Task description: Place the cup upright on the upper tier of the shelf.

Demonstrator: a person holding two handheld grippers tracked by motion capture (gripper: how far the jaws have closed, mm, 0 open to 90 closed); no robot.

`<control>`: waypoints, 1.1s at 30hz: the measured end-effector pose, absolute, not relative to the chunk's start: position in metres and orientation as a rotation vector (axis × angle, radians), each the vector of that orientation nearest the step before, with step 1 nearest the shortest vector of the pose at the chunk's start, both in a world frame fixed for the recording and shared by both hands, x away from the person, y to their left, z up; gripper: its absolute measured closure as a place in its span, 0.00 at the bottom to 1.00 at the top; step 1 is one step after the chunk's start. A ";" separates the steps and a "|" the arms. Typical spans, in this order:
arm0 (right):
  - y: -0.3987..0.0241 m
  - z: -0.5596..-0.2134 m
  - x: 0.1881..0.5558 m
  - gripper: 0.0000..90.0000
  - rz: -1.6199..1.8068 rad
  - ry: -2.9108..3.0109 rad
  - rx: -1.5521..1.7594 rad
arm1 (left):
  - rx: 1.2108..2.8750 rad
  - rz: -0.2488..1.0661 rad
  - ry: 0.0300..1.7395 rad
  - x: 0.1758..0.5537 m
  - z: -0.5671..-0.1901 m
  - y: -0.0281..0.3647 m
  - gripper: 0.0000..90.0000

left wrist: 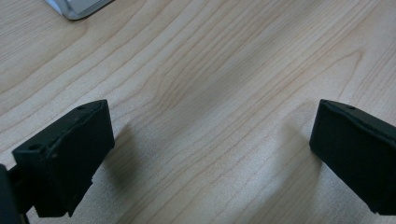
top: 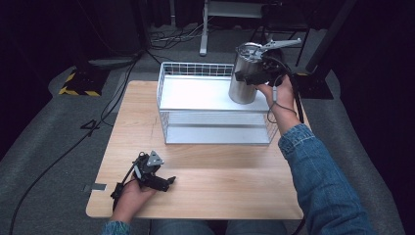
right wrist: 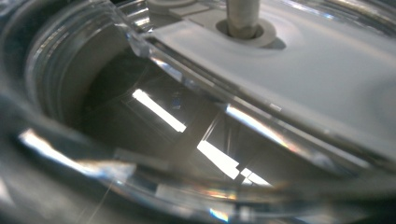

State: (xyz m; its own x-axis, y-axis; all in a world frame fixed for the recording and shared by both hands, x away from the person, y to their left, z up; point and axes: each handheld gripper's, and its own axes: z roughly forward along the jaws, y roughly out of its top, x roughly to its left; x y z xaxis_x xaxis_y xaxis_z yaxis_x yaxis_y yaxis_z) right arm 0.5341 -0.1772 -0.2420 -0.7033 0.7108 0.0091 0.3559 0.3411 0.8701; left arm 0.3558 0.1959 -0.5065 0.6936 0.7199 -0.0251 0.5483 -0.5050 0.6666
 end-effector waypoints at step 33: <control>-0.193 -0.238 0.523 0.00 1.385 2.186 0.916 | 2.244 0.340 0.969 0.356 -0.506 0.195 0.00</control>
State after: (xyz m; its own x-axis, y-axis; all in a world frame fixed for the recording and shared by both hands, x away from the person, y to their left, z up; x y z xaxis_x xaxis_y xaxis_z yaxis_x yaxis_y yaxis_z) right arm 0.5228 -0.1926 -0.2375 -0.7086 0.7055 0.0162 0.3160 0.2967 0.9012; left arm 0.3564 0.1954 -0.5061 0.6916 0.7219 -0.0220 0.5500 -0.5067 0.6638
